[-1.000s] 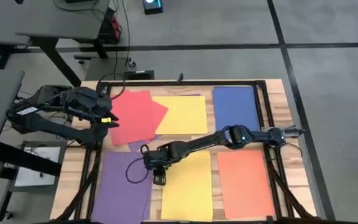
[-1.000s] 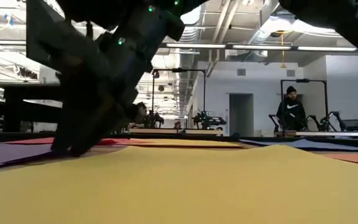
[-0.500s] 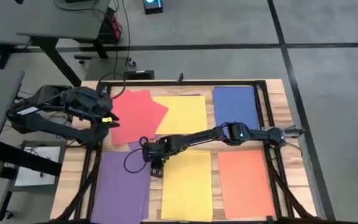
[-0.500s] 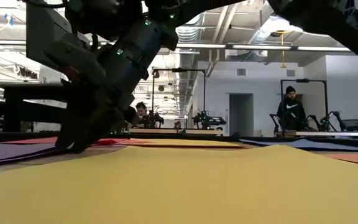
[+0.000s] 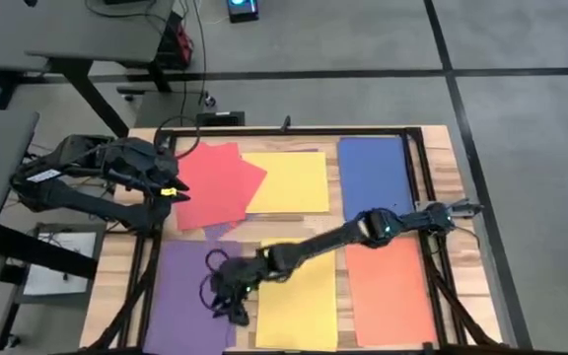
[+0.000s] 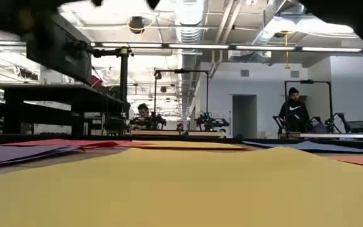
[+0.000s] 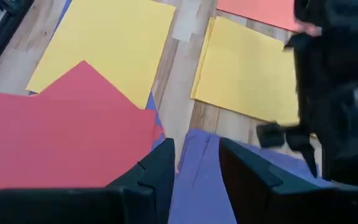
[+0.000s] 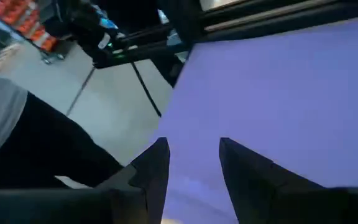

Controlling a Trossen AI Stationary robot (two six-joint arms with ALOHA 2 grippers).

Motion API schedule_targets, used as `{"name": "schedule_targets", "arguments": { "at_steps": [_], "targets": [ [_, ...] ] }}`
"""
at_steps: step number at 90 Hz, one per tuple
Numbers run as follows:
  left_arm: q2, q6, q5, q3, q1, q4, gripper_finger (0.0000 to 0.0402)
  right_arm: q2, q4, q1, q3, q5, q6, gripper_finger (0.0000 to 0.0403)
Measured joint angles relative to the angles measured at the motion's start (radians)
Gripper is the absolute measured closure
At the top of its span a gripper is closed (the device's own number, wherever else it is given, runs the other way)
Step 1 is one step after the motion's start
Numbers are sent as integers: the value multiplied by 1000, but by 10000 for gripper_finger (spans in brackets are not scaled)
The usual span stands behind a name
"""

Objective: Organize paper
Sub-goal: Stack the purple paper on top of the purple paper

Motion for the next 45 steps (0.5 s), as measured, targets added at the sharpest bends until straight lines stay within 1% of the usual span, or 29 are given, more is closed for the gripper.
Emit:
{"name": "schedule_targets", "arguments": {
  "at_steps": [10,18,22,27,32,37,45],
  "targets": [
    [-1,8,0,0,0,-5,295,59,174,16,-3,1,-63,277],
    [-1,21,0,0,0,-16,295,90,263,41,1,-14,-134,289],
    [-1,26,0,0,0,-18,295,99,260,58,2,-20,-163,298],
    [0,26,0,0,0,-16,295,103,211,75,0,-17,-193,311],
    [0,26,0,0,0,-16,295,105,146,88,0,29,-217,326],
    [0,25,0,0,0,-14,295,105,113,85,0,66,-218,340],
    [0,10,0,0,0,-14,295,104,92,70,0,78,-192,360]
  ]
}}
